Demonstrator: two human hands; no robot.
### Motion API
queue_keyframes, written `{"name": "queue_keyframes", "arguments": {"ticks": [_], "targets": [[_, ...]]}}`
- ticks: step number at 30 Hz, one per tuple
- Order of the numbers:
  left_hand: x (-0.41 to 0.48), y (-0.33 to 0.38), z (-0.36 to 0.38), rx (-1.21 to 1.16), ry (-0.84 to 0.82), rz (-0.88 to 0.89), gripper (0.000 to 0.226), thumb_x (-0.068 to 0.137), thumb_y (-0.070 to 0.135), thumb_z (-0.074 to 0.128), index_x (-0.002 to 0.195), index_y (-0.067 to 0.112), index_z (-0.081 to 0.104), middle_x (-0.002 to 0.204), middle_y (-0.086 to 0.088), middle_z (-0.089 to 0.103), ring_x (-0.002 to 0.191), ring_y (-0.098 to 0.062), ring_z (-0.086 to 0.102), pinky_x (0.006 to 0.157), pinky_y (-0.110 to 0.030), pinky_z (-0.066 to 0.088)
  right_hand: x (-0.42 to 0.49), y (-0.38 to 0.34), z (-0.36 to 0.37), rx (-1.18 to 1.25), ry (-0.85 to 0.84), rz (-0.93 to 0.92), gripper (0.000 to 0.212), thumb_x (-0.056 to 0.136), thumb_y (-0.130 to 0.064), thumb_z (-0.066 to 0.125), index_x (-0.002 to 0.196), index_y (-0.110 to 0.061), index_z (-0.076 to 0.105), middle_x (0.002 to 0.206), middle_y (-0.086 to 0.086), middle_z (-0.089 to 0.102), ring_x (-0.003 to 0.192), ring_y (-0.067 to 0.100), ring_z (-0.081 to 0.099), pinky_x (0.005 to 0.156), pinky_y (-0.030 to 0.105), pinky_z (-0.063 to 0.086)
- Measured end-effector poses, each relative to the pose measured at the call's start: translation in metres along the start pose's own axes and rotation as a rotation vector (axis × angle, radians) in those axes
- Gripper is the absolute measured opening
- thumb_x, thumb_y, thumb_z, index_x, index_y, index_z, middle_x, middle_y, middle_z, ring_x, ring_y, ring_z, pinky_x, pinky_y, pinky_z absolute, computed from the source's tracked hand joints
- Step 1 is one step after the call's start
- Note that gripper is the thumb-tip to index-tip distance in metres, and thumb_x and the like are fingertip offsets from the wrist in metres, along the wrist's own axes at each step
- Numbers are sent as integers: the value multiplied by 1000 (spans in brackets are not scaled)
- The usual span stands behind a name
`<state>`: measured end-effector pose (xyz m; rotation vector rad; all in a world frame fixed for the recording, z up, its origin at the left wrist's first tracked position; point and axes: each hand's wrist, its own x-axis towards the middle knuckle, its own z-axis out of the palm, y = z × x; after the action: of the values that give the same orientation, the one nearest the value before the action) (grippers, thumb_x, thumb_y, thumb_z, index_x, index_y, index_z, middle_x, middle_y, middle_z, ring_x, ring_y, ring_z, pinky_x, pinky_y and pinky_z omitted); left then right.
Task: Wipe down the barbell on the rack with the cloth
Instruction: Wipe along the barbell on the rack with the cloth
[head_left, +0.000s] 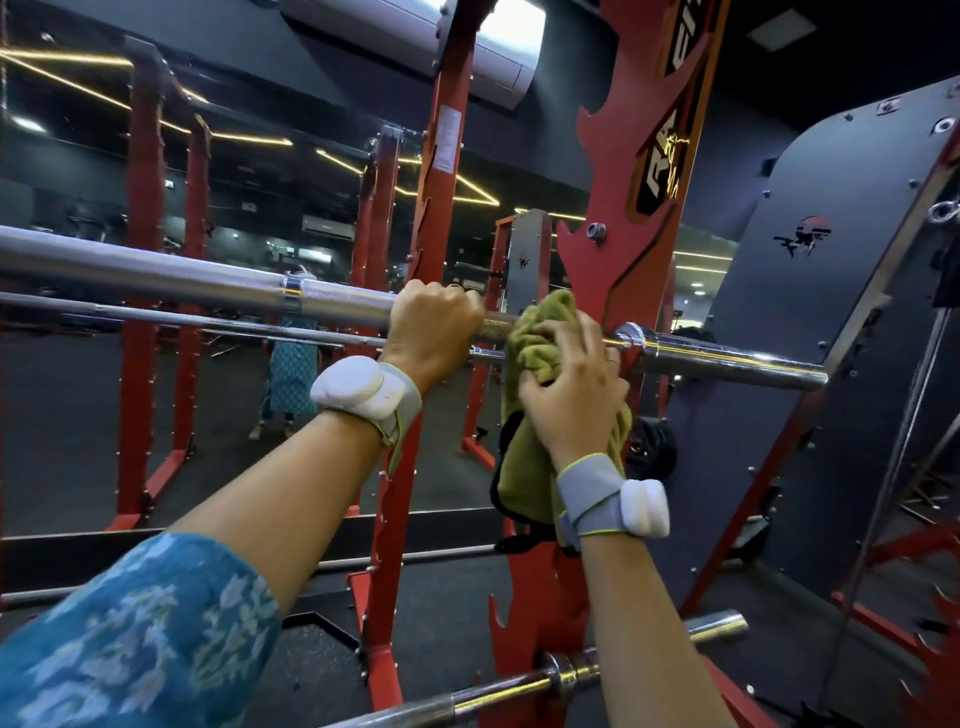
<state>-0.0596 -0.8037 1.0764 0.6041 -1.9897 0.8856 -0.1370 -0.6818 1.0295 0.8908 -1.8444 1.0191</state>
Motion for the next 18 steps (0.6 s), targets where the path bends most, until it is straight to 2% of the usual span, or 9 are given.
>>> {"name": "queue_keyframes", "arguments": {"ticks": [3, 8, 10, 12, 14, 16, 18], "targets": [[-3, 3, -3, -5, 18, -9, 23, 42, 23, 80, 49, 20, 59, 45, 4, 57, 38, -16, 55, 48, -18, 36, -8, 5, 1, 7, -11, -60, 46, 68, -29, 54, 113, -24, 61, 139, -1, 46, 109, 35, 47, 82, 45, 41], [-2, 6, -2, -26, 20, -40, 20, 43, 21, 77, 51, 20, 59, 47, 4, 57, 42, -17, 55, 52, -19, 33, 0, 32, -7, -23, -5, 187, 37, 74, -18, 60, 110, -23, 58, 134, -3, 45, 109, 34, 46, 86, 45, 37], [-1, 8, 0, -34, 58, -68, 14, 55, 21, 74, 63, 20, 63, 58, 1, 63, 54, -20, 59, 59, -24, 37, 7, 31, -9, 13, -4, 232, 37, 75, -17, 60, 111, -22, 57, 136, -1, 43, 111, 34, 44, 89, 47, 37], [0, 15, 1, -75, 20, -79, 11, 74, 20, 63, 84, 17, 63, 79, -4, 68, 74, -24, 62, 68, -30, 37, 11, 28, -6, 9, -7, 188, 40, 76, -18, 60, 115, -22, 56, 142, 0, 39, 116, 35, 42, 90, 48, 37], [1, 20, -1, -124, 3, -77, 15, 83, 17, 55, 96, 14, 60, 93, -7, 67, 87, -27, 62, 73, -33, 36, 8, 22, -3, -16, -1, 83, 43, 74, -20, 60, 117, -22, 57, 144, 0, 38, 116, 36, 42, 88, 48, 37], [9, 23, -6, -151, -29, -71, 17, 85, 18, 55, 100, 14, 61, 98, -7, 66, 92, -28, 61, 72, -33, 33, 1, 19, 1, -24, 5, -20, 47, 69, -25, 57, 116, -22, 58, 143, 0, 41, 111, 37, 44, 84, 48, 39], [20, 27, -7, -149, -72, -26, 18, 86, 22, 57, 101, 14, 63, 98, -5, 66, 91, -27, 63, 66, -32, 32, -3, 24, 3, -12, 11, -20, 50, 66, -28, 52, 115, -22, 59, 142, 0, 43, 110, 37, 46, 85, 49, 41]]}}
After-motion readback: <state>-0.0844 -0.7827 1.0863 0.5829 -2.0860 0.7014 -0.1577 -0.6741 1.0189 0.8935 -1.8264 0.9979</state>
